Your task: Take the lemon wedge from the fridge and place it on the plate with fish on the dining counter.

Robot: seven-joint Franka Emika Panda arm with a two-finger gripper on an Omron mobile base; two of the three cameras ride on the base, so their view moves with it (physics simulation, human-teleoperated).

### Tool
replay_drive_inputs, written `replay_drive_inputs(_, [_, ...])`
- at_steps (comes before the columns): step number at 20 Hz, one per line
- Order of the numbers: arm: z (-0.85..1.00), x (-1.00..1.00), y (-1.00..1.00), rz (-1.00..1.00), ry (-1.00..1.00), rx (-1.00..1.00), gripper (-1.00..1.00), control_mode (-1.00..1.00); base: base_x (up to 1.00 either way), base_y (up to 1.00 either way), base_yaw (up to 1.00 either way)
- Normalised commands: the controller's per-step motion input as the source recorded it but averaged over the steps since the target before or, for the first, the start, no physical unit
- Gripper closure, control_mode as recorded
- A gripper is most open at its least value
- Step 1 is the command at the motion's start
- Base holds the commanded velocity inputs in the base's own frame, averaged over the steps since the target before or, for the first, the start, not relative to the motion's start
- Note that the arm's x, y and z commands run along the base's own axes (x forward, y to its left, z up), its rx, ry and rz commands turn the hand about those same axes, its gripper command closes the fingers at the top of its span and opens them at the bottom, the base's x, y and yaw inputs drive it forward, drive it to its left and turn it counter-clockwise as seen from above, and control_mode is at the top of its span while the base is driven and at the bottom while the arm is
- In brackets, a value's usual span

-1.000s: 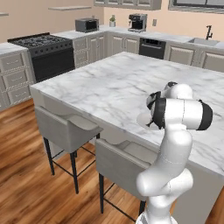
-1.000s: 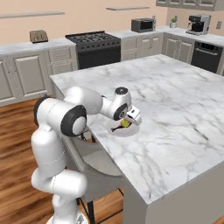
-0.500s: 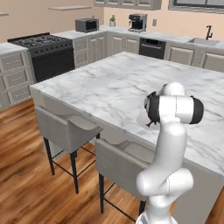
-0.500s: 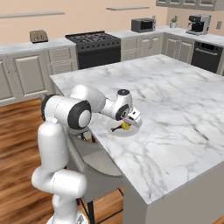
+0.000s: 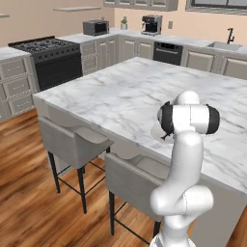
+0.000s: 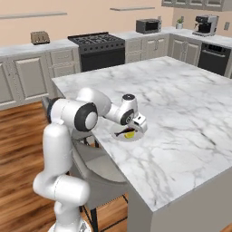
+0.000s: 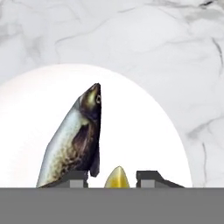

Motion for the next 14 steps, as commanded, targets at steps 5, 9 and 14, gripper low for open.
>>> replay_drive_inputs(5, [0.75,-0.39,0.18,-0.03,0.01,0.03,-1.00,-1.00,0.00,0.00,0.00])
replay_drive_inputs(9, [0.98,-1.00,0.86,0.00,0.07,0.00,-1.00,-1.00,0.00,0.00,0.00])
replay_drive_inputs(14, [0.87,-1.00,1.00,0.00,0.10,0.00,-1.00,-1.00,0.00,0.00,0.00])
